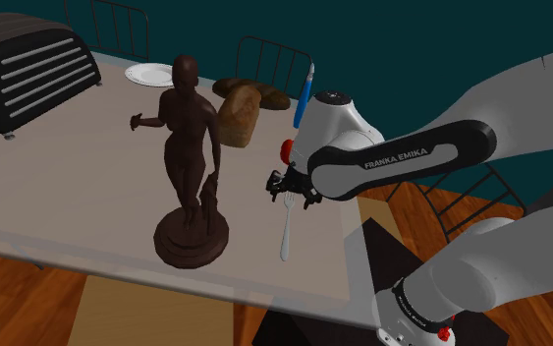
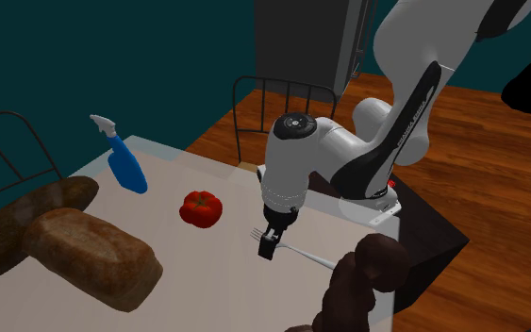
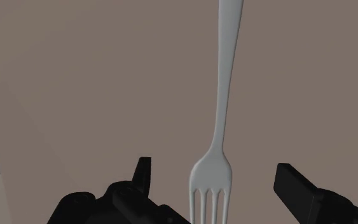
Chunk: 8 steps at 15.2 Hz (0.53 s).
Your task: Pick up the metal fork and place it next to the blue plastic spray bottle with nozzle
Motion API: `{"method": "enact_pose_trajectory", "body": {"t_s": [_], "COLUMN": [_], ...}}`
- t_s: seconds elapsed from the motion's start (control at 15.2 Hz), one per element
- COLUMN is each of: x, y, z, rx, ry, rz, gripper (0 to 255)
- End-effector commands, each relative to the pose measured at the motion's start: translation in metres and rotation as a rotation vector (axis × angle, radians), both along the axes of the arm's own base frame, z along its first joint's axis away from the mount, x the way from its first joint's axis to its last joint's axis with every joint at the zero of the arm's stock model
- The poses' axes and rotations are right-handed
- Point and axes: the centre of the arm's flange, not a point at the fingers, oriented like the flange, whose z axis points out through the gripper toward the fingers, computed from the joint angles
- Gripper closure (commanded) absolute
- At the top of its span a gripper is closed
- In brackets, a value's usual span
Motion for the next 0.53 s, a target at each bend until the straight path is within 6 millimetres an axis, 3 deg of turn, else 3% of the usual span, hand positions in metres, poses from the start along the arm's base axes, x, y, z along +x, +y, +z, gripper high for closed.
{"method": "enact_pose_trajectory", "body": {"t_s": [0.0, 0.07, 0.13, 0.46], "x": [-0.0001, 0.0000, 0.0000, 0.0003], "y": [0.0000, 0.0000, 0.0000, -0.0003], "z": [-0.0001, -0.0001, -0.0001, -0.0002], "rx": [0.000, 0.000, 0.000, 0.000], "ry": [0.000, 0.000, 0.000, 0.000], "rz": [0.000, 0.000, 0.000, 0.000], "gripper": [0, 0, 255, 255]}}
